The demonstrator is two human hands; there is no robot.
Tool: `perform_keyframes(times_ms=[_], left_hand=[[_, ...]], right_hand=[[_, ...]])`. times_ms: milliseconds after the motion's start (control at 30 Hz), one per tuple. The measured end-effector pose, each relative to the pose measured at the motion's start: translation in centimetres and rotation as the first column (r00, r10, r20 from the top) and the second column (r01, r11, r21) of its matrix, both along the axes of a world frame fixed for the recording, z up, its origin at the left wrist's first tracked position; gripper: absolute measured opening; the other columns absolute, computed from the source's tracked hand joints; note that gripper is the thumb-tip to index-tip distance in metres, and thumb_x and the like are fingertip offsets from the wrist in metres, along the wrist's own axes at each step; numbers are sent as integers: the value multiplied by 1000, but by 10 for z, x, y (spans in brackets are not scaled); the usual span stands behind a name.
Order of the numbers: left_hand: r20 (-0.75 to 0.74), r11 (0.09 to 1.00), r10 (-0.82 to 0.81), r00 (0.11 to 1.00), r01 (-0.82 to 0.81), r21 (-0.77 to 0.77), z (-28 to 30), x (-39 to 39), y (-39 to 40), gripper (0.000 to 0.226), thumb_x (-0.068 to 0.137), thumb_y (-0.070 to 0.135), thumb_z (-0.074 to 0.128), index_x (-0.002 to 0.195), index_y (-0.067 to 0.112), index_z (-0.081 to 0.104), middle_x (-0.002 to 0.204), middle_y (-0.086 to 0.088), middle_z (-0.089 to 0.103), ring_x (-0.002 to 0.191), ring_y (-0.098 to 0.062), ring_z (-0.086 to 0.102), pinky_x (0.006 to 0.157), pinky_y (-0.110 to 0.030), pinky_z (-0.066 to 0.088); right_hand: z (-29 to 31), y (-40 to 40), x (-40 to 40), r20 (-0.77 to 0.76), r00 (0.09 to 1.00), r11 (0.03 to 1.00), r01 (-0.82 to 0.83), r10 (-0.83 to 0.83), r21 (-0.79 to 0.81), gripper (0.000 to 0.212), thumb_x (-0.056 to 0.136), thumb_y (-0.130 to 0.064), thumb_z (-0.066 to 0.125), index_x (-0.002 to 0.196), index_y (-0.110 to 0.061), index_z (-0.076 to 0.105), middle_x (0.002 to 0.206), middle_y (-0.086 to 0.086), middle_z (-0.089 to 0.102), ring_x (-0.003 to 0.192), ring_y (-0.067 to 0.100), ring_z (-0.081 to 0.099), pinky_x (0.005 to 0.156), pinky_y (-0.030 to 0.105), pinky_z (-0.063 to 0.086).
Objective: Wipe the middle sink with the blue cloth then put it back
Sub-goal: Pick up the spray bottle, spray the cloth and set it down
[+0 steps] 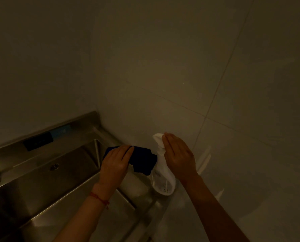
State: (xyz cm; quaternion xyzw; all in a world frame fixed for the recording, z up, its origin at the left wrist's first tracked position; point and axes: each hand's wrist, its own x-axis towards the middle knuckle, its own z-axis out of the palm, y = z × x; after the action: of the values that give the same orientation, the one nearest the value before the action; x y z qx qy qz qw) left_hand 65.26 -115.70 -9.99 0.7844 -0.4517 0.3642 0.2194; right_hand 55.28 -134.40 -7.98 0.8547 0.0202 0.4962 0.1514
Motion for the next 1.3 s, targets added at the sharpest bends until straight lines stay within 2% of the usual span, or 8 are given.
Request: perform_keyframes(times_ms=[267, 367, 500, 767, 967, 1100, 1200, 1300], left_hand=[[53, 998, 57, 997, -56, -15, 2, 5, 42, 32, 75, 2, 49, 88, -5, 77, 89, -20, 75, 76, -31, 75, 68, -40, 59], [70, 996, 94, 993, -93, -12, 5, 4, 62, 25, 64, -2, 67, 87, -6, 77, 89, -21, 75, 76, -32, 75, 67, -41, 59], [54, 985, 165, 985, -167, 34, 8, -1, 88, 37, 54, 1, 74, 90, -6, 76, 93, -22, 74, 80, -34, 74, 69, -43, 60], [3, 939, 340, 941, -339, 57, 13, -31, 126, 51, 42, -5, 94, 90, -7, 76, 92, -23, 74, 80, -35, 74, 68, -43, 60], [-2, 872, 487, 873, -487, 45, 9, -63, 150, 48, 46, -8, 91, 92, -8, 75, 94, -25, 73, 82, -37, 74, 70, -46, 59], [35, 829, 558, 829, -559, 30, 8, -85, 167, 29, 65, 0, 78, 93, -7, 74, 96, -25, 73, 82, -37, 74, 71, -46, 59], [14, 791, 610, 792, -610, 51, 12, -101, 181, 53, 43, -5, 93, 93, -8, 74, 95, -25, 73, 82, -37, 73, 70, -47, 60], [8, 761, 647, 762, -647, 55, 17, -117, 196, 59, 38, -2, 95, 93, -8, 75, 94, -24, 74, 81, -36, 74, 69, -46, 60]], right_hand=[[5, 35, 12, 14, 998, 998, -64, 64, -8, 31, 96, -5, 37, 109, 5, 64, 110, 19, 67, 100, 29, 65, 88, 36, 51], [8, 51, 16, 13, 996, 996, -93, 93, -3, 31, 96, -7, 39, 109, 5, 64, 109, 18, 67, 100, 28, 65, 89, 36, 50], [11, 72, 20, 18, 986, 986, -165, 165, 6, 23, 89, -5, 54, 107, 5, 65, 107, 18, 68, 99, 28, 65, 88, 35, 52], [15, 97, 23, -5, 940, 940, -341, 341, 20, 38, 74, -7, 77, 107, 5, 64, 106, 20, 68, 97, 28, 66, 85, 35, 54], [14, 107, 23, -26, 885, 885, -465, 464, -29, 38, 79, -8, 72, 113, 5, 60, 114, 20, 64, 105, 29, 62, 90, 36, 52], [16, 121, 24, -27, 839, 838, -544, 543, -32, 32, 85, -6, 62, 115, 4, 60, 117, 20, 63, 109, 28, 60, 90, 37, 51], [21, 134, 22, -70, 815, 813, -579, 575, -65, 35, 85, -8, 60, 118, 4, 58, 119, 20, 62, 111, 29, 59, 89, 37, 52], [27, 153, 20, -57, 773, 771, -634, 631, -62, 29, 87, -7, 56, 114, 4, 60, 115, 21, 64, 107, 29, 61, 86, 37, 53]])
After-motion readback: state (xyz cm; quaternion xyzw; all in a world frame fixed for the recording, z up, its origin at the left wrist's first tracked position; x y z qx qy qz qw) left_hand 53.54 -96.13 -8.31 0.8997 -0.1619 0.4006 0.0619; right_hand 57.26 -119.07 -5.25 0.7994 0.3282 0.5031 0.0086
